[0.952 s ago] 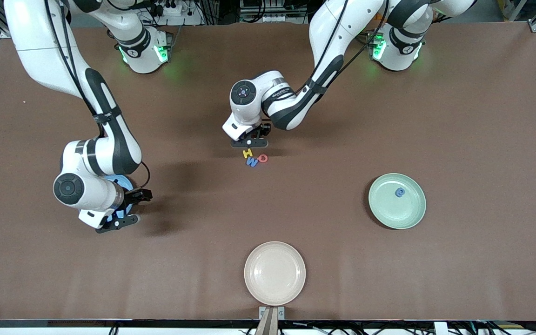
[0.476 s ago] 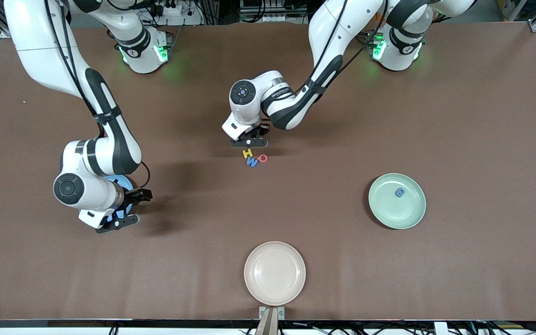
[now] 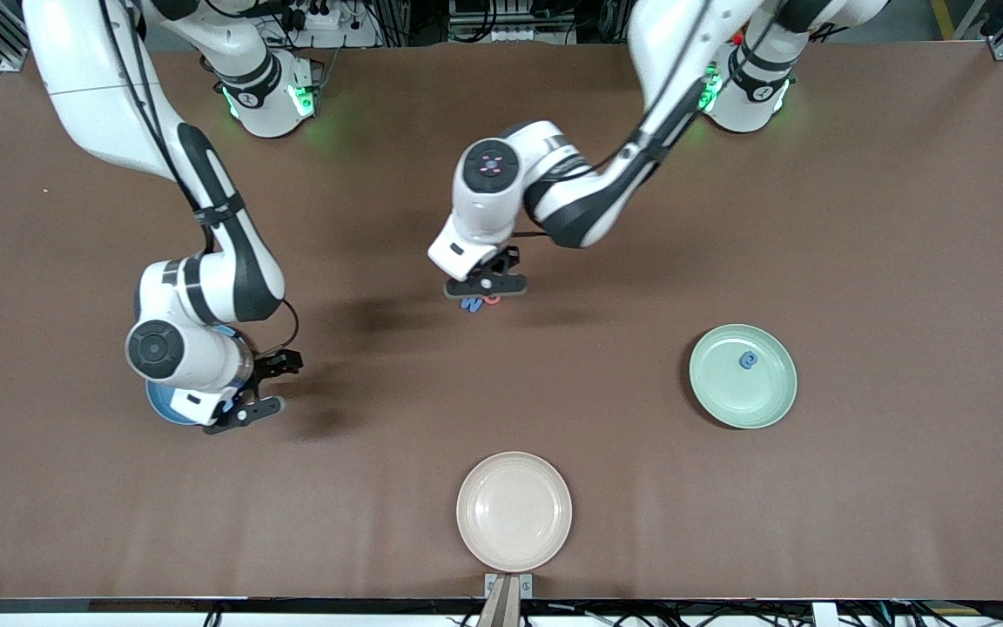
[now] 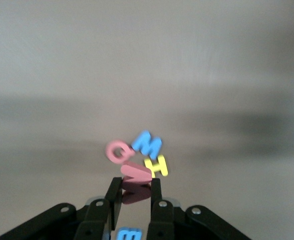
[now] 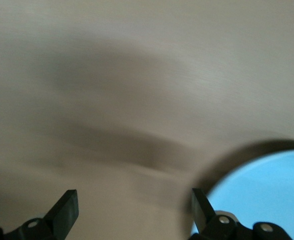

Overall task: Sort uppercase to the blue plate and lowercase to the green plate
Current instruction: 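Place the pink 'w' on the green plate while the right gripper reaches 'H'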

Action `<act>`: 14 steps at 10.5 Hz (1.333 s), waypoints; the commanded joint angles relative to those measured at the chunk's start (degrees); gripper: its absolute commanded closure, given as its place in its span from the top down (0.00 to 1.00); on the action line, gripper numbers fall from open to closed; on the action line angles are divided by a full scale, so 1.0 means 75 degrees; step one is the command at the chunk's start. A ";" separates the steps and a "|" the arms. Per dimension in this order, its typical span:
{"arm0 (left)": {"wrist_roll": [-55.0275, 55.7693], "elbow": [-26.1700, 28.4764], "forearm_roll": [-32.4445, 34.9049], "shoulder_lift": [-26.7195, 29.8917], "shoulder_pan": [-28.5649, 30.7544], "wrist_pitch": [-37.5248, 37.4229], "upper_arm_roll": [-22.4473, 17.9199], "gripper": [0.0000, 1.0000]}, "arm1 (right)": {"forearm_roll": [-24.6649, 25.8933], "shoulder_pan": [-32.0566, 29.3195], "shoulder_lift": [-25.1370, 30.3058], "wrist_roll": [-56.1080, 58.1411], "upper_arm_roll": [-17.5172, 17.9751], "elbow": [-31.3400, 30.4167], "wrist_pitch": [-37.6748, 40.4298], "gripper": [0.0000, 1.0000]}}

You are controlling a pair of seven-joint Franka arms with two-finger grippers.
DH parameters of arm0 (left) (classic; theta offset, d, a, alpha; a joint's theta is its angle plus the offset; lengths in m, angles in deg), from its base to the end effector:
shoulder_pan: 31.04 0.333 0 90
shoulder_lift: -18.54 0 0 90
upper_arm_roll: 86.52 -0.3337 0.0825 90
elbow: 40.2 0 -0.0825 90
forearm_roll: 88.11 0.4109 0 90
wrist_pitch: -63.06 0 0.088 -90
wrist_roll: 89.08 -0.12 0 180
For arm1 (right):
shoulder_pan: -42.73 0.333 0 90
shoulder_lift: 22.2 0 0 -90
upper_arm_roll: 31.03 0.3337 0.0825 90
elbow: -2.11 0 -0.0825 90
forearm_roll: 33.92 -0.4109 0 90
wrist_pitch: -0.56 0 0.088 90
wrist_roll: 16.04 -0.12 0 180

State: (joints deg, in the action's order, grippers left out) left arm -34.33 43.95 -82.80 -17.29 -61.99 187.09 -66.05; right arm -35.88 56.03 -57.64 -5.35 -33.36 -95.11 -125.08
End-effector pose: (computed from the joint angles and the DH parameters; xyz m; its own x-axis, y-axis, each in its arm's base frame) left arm 0.5111 -0.5572 0.3303 0.9960 0.0808 -0.0392 0.0861 -0.9835 0.1594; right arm 0.6781 0.1354 0.2097 0.9278 0.3534 -0.1192 0.3532 -0.9353 -0.0241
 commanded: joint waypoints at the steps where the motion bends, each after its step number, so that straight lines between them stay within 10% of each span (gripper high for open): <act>1: -0.1818 0.1116 -0.0016 0.1316 0.2360 -0.0504 0.1147 0.00 | -0.0567 0.0906 0.0026 -0.0123 -0.0041 0.0082 -0.0088 1.00; 7: -0.6673 0.1577 -0.0028 0.1862 0.4828 -0.1960 0.0227 0.00 | -0.0583 0.2677 0.0177 -0.0999 -0.0053 0.0306 0.0064 1.00; 13: -0.7863 0.1589 -0.0039 0.0422 0.4795 -0.0720 -0.1030 0.00 | -0.0184 0.4262 0.1128 -0.3592 -0.0064 -0.0723 -0.0052 1.00; 14: -0.7851 0.1565 -0.0039 0.0222 0.4714 -0.0486 -0.1065 0.32 | -0.0184 0.4401 0.1128 -0.3581 -0.0053 -0.0993 -0.0320 1.00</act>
State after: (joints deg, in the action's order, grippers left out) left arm -92.45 56.21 -82.74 -13.65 -24.94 181.27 -72.91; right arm -38.14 88.67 -51.11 -31.13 -33.30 -97.36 -124.78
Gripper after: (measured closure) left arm 0.731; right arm 0.000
